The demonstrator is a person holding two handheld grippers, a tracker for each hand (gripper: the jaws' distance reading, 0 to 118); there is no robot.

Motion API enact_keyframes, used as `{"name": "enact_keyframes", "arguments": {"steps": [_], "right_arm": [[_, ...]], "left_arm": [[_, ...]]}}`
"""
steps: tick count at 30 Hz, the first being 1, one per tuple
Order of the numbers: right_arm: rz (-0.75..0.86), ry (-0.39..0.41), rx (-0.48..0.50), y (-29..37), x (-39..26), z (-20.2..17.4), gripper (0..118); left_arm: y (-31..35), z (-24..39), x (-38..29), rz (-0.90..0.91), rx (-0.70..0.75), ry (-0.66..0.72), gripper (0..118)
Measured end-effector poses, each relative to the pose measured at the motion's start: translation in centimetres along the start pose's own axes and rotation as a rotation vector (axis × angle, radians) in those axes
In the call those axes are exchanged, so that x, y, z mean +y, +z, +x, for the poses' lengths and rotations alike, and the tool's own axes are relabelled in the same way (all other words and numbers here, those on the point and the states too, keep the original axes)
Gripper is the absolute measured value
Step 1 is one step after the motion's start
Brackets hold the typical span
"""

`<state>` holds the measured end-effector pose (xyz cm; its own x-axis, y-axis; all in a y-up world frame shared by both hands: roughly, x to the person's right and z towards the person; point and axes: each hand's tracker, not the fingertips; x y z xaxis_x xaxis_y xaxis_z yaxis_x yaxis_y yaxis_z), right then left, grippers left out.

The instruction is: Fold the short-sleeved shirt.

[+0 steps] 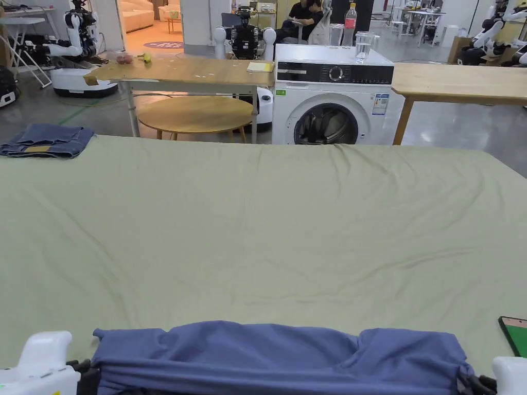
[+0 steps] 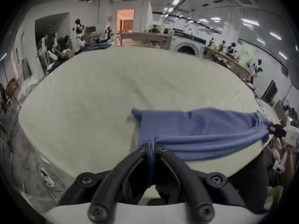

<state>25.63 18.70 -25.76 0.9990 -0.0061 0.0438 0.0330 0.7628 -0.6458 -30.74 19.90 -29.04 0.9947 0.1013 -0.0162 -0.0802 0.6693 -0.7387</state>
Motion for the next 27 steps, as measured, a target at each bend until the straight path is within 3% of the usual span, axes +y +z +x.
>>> {"name": "enact_keyframes", "arguments": {"steps": [2, 4, 5, 6, 7, 8, 13, 15, 16, 17, 18, 19, 23, 25, 26, 27], "right_arm": [[0.017, 0.004, -0.007, 0.4, 0.3, -0.3, 1], [0.042, 0.009, -0.005, 1.3, 1.6, -0.6, 13], [0.07, 0.017, -0.004, 1.9, 2.4, -0.9, 33], [0.117, 0.017, 0.004, 2.6, 3.5, -1.5, 69], [0.16, 0.023, 0.013, 3.3, 4.6, -2.3, 91], [0.208, 0.026, 0.034, 4.0, 5.7, -3.0, 100], [0.453, 0.039, 0.11, 7.2, 10.7, -8.2, 101], [0.511, 0.054, 0.081, 7.5, 11.1, -9.8, 98], [0.502, 0.056, 0.088, 7.6, 11.2, -10.3, 85], [0.503, 0.05, 0.099, 7.8, 11.2, -10.5, 53], [0.508, 0.04, 0.105, 7.8, 11.1, -10.8, 6], [0.507, 0.036, 0.084, 7.5, 10.8, -11.3, 0], [0.501, 0.052, 0.097, 7.4, 10.5, -11.3, 0], [0.505, 0.058, 0.087, 7.4, 10.2, -11.3, 0], [0.505, 0.058, 0.084, 7.3, 10.2, -11.3, 0], [0.502, 0.056, 0.084, 7.2, 10.2, -11.3, 0]], "left_arm": [[0.1, 1.1, 0.2, 0.015, 0.021, -0.019, 3], [1.3, 2.0, 1.2, 0.091, 0.043, -0.025, 39], [2.0, 2.7, 1.9, 0.14, 0.043, -0.029, 61], [2.9, 3.7, 2.9, 0.2, 0.047, -0.039, 88], [3.6, 4.8, 4.0, 0.253, 0.046, -0.058, 100], [4.1, 6.0, 5.0, 0.284, 0.049, -0.078, 104], [6.1, 12.7, 8.9, 0.471, 0.046, -0.189, 104], [6.4, 14.4, 9.6, 0.499, 0.042, -0.186, 102], [6.4, 14.8, 9.6, 0.519, 0.027, -0.186, 92], [6.4, 15.0, 9.5, 0.52, 0.021, -0.188, 66], [6.5, 15.3, 9.5, 0.518, 0.027, -0.191, 19], [6.4, 15.5, 9.4, 0.515, 0.033, -0.199, 0], [6.1, 14.1, 8.8, 0.481, 0.029, -0.2, 0], [6.0, 11.8, 8.3, 0.473, 0.026, -0.138, 0], [5.9, 10.2, 7.9, 0.462, 0.004, -0.084, 4], [5.7, 8.2, 7.5, 0.45, -0.013, -0.022, 28]]}}
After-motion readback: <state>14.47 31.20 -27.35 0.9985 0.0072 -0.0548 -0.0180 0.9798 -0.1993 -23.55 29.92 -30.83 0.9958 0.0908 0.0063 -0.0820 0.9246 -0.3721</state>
